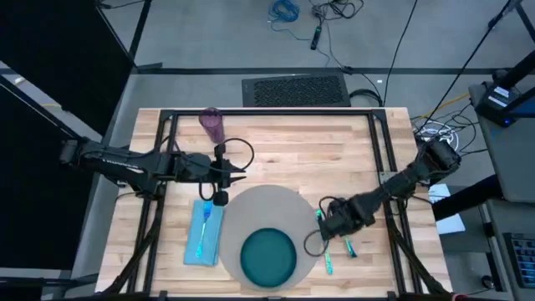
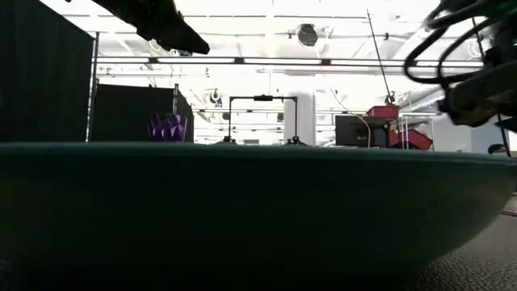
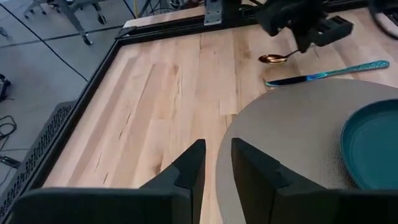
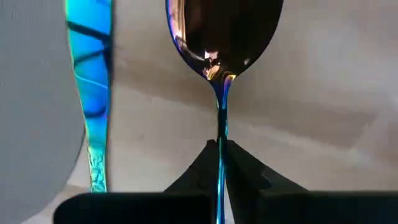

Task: Set table place
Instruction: Move the blue spoon to the right of the blue table knife, then put the purple glass on the gray placemat to the top of the green plate

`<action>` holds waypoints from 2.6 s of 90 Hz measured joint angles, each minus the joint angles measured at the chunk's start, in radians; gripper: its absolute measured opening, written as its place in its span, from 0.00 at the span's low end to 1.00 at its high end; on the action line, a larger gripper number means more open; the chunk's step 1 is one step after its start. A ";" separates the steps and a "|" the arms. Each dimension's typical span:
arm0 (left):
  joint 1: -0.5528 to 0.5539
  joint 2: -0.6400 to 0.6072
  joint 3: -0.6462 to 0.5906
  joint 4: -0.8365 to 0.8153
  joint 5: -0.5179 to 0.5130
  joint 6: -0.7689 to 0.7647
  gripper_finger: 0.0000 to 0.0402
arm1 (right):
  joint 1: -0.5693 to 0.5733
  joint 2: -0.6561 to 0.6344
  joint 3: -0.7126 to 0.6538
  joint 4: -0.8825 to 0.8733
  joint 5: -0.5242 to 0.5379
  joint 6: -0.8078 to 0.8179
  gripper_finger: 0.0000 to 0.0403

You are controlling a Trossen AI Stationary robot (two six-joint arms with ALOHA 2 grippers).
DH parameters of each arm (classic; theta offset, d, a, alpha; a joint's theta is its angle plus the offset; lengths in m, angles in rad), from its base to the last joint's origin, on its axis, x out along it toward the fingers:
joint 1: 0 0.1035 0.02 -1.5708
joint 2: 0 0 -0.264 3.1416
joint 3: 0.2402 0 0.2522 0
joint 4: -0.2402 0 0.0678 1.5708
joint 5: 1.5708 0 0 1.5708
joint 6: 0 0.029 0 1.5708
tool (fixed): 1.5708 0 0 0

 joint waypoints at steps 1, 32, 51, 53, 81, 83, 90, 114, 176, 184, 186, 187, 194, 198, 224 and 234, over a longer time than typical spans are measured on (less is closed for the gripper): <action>0.000 0.000 0.000 0.000 0.000 0.000 0.16 | 0.006 0.000 0.000 0.000 0.003 0.014 0.00; -0.001 0.000 0.000 0.001 0.000 -0.026 0.16 | 0.124 0.000 0.000 0.047 0.071 0.265 0.00; -0.001 0.000 0.000 0.006 0.000 -0.029 0.16 | 0.124 0.000 0.000 0.074 0.121 0.276 0.00; -0.001 0.000 0.000 0.007 0.000 -0.029 0.16 | 0.123 0.001 0.000 0.074 0.121 0.276 0.00; -0.001 0.000 0.000 0.008 0.000 -0.027 0.16 | 0.123 0.008 0.000 0.098 0.120 0.259 0.00; -0.001 0.000 0.000 0.009 0.000 -0.027 0.16 | 0.123 0.009 0.000 0.099 0.119 0.255 0.00; -0.001 0.000 0.000 0.008 0.000 -0.027 0.16 | 0.123 0.011 0.000 0.099 0.119 0.251 0.00; -0.002 0.000 0.000 0.008 0.000 -0.027 0.16 | 0.124 0.018 0.000 0.115 0.118 0.250 0.00; -0.002 0.000 0.000 0.008 0.000 -0.029 0.16 | 0.124 0.060 0.001 0.135 0.120 0.210 0.09; -0.002 0.000 0.000 0.008 0.000 -0.029 0.16 | 0.123 0.060 0.001 0.137 0.120 0.198 0.15; -0.002 0.000 0.000 0.008 0.000 -0.029 0.16 | 0.123 0.060 0.001 0.137 0.120 0.198 0.16; -0.002 0.000 0.000 0.008 0.000 -0.029 0.16 | 0.123 0.060 0.001 0.137 0.120 0.198 0.17; -0.002 0.000 0.000 0.008 0.000 -0.029 0.16 | 0.123 0.060 0.001 0.137 0.121 0.197 0.21; -0.002 0.000 0.000 0.009 0.000 -0.029 0.16 | 0.123 0.060 0.001 0.137 0.121 0.194 0.22; -0.002 0.000 0.000 0.017 0.000 -0.028 0.16 | 0.089 0.026 -0.001 0.128 0.117 0.087 0.30; -0.002 0.000 0.000 0.021 0.000 -0.028 0.16 | 0.073 -0.010 -0.001 0.132 0.116 0.037 0.30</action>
